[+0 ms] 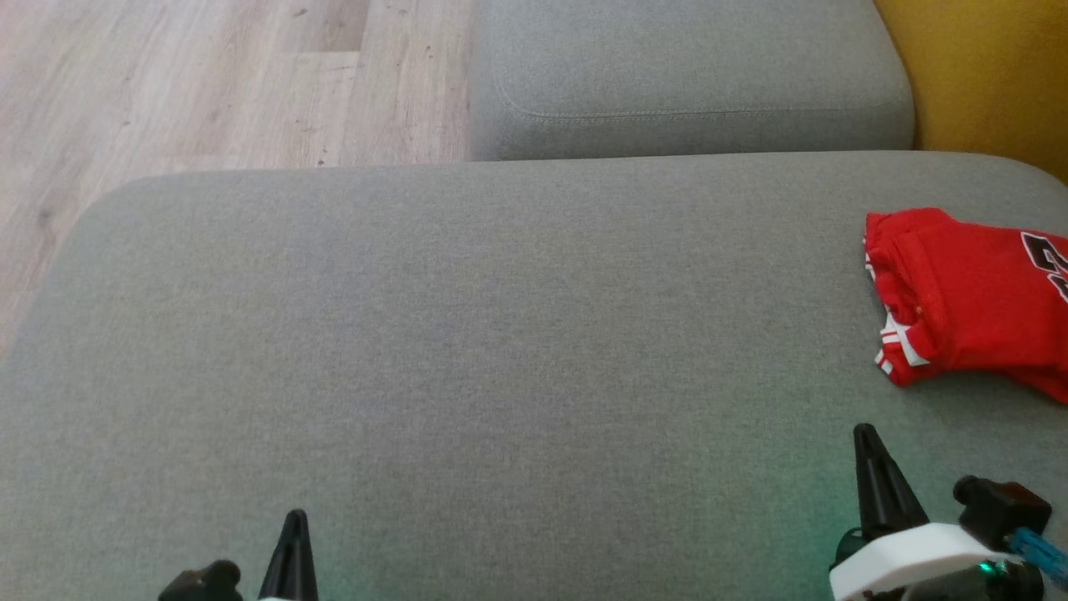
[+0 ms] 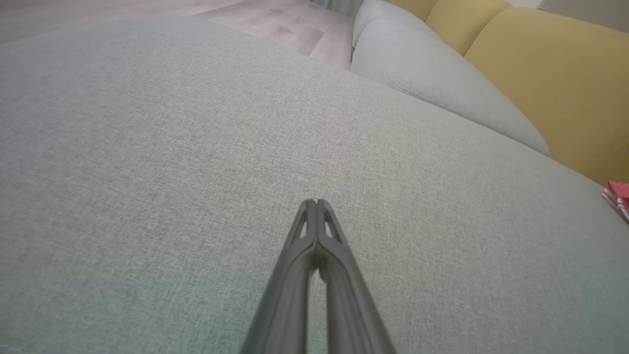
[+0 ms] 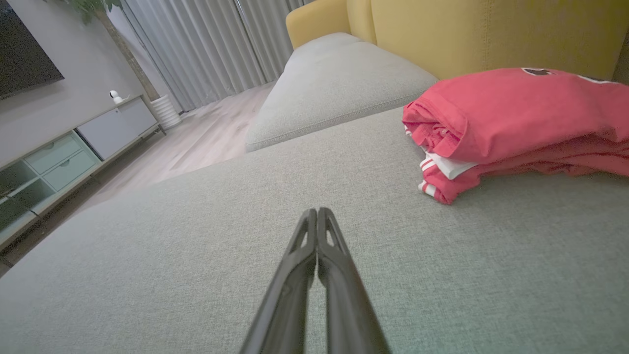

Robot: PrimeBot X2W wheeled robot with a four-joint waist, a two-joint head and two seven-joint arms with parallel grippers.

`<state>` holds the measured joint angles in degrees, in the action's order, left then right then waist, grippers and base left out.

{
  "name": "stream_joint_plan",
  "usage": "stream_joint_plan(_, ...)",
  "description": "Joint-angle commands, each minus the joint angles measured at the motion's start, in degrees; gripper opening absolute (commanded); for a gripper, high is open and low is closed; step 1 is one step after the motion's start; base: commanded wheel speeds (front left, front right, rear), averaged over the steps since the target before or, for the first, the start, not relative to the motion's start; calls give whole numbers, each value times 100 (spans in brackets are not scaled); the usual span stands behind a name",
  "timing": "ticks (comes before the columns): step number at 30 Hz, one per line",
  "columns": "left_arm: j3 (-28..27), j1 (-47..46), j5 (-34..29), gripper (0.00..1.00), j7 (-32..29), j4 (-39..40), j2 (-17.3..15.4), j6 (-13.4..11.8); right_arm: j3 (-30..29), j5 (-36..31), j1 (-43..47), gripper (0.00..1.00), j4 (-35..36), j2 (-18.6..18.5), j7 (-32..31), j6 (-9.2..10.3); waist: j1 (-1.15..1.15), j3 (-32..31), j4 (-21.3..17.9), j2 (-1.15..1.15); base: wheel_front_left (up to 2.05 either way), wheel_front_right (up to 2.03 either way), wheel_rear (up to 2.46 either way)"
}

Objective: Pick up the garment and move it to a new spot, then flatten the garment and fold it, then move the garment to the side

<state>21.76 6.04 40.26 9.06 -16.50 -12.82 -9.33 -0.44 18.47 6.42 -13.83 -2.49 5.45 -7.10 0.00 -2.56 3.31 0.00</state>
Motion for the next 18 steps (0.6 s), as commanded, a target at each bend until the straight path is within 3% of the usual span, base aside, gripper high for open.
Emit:
stream_joint_plan(1,-194,-306,138,0,-29,150,4,60,-32,213,-276,0,164,-23,-29,-6,0,4,-5,0,0,0,0)
stream_joint_plan(18,-605,-455,955,0,-264,160,153,320,-111,1368,-433,0,135,-36,-205,-11,0,47,-57,0,0,0,0)
